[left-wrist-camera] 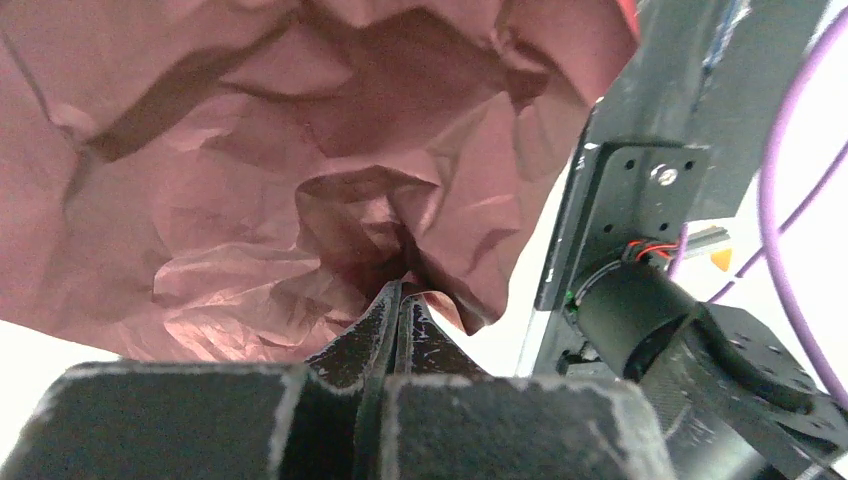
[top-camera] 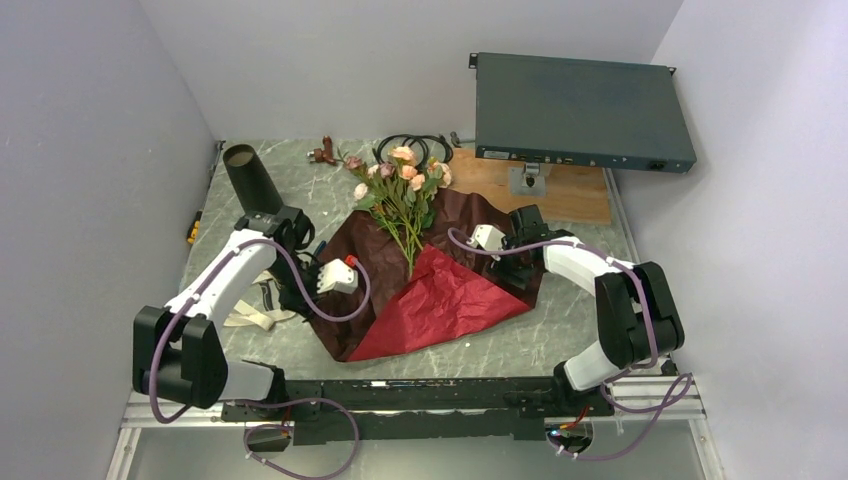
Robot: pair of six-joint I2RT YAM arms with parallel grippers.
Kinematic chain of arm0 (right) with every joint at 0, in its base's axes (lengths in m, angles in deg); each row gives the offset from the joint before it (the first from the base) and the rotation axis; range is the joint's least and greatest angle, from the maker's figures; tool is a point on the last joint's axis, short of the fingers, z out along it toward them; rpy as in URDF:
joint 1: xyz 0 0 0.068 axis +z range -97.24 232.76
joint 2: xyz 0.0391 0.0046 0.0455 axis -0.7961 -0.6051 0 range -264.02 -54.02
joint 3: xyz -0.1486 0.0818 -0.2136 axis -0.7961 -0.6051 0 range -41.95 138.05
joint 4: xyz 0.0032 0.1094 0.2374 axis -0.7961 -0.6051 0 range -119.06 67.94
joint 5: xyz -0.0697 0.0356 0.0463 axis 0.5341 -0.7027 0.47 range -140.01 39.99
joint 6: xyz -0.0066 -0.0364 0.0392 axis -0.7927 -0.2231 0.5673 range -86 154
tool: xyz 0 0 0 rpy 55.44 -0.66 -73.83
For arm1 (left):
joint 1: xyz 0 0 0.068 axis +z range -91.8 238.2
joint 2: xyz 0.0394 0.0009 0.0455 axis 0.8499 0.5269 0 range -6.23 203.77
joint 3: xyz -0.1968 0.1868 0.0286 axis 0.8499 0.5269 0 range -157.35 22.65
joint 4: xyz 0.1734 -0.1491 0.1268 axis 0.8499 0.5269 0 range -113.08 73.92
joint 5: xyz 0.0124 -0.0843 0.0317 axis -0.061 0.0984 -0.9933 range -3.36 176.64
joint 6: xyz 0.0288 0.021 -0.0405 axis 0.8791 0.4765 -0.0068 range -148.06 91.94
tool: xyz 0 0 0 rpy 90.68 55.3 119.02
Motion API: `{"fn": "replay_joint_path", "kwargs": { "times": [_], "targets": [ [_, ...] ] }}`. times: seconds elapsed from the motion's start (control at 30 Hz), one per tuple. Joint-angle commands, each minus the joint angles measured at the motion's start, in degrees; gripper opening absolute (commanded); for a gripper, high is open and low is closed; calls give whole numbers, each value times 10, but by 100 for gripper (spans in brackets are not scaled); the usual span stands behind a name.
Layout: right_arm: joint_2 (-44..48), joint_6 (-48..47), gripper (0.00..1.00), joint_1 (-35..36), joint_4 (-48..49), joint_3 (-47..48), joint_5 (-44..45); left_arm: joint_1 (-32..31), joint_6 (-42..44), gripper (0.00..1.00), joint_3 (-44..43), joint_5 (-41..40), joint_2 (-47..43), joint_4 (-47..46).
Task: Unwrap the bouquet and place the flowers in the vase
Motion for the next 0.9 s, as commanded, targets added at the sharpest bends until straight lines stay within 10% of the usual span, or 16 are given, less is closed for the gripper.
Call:
{"fn": "replay_joint_path", "kwargs": {
  "times": [0.0, 0.67, 0.87],
  "targets": [
    [-22, -11, 60, -1, -2, 3, 16, 11, 5, 0, 33, -64, 9, -87],
    [-106, 9, 60, -1, 46, 57, 59, 63, -71, 1, 10, -136, 157, -283],
    [-33, 14, 66, -1, 9, 53, 31, 64, -99, 47, -34, -58, 105, -200]
  ]
}}
